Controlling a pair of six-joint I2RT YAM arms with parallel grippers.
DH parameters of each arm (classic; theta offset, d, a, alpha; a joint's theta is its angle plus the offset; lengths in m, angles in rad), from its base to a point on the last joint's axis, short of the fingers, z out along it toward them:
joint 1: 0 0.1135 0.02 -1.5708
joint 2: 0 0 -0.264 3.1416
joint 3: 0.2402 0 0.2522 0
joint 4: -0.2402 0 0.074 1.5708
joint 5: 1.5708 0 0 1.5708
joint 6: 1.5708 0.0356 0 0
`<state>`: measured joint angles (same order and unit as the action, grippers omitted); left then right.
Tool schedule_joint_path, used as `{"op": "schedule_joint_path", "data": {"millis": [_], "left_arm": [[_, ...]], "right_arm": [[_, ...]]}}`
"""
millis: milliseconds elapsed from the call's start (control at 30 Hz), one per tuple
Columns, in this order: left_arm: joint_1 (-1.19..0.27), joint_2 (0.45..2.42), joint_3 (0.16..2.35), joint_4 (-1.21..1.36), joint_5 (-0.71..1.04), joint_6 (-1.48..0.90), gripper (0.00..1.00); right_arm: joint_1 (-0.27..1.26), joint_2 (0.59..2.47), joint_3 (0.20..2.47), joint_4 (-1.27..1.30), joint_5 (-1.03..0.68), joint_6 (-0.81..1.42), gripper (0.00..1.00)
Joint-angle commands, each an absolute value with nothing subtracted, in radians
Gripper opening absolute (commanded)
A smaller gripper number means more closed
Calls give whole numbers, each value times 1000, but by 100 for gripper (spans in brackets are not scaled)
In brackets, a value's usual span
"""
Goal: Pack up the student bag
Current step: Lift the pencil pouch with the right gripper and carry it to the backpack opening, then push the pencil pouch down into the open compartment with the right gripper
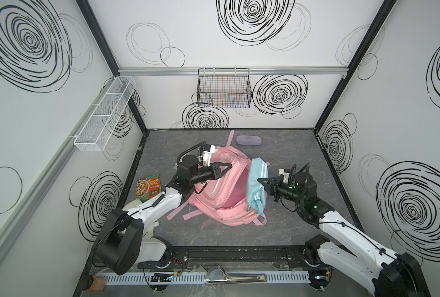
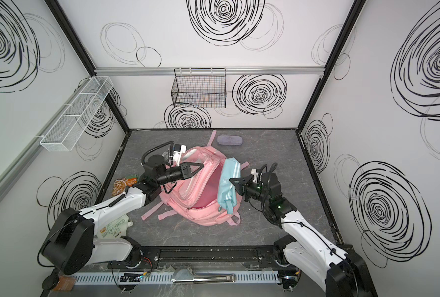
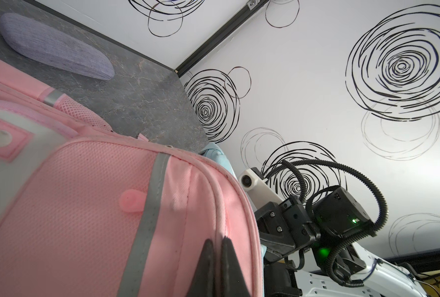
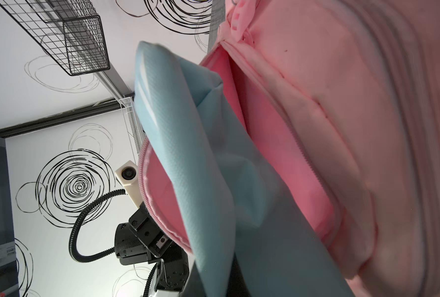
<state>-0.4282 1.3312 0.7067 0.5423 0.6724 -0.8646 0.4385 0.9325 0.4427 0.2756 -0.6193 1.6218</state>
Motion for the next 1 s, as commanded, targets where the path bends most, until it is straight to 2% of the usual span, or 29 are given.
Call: {"op": "schedule_joint_path", "data": {"millis": [0, 533, 733, 967], "left_arm": [[-427, 1308, 710, 682, 675, -876, 0], [-435, 1286, 699, 707, 678, -891, 0], [-434, 1279, 695, 735, 685, -914, 0], [-433, 1282, 694, 852, 715, -994, 0]], "right_arm": [[460, 963, 505, 367, -630, 1637, 0], [505, 928, 528, 343, -520, 1608, 0], [516, 973, 535, 390, -523, 1679, 0], [580, 1083, 541, 483, -427, 1740, 0]]}}
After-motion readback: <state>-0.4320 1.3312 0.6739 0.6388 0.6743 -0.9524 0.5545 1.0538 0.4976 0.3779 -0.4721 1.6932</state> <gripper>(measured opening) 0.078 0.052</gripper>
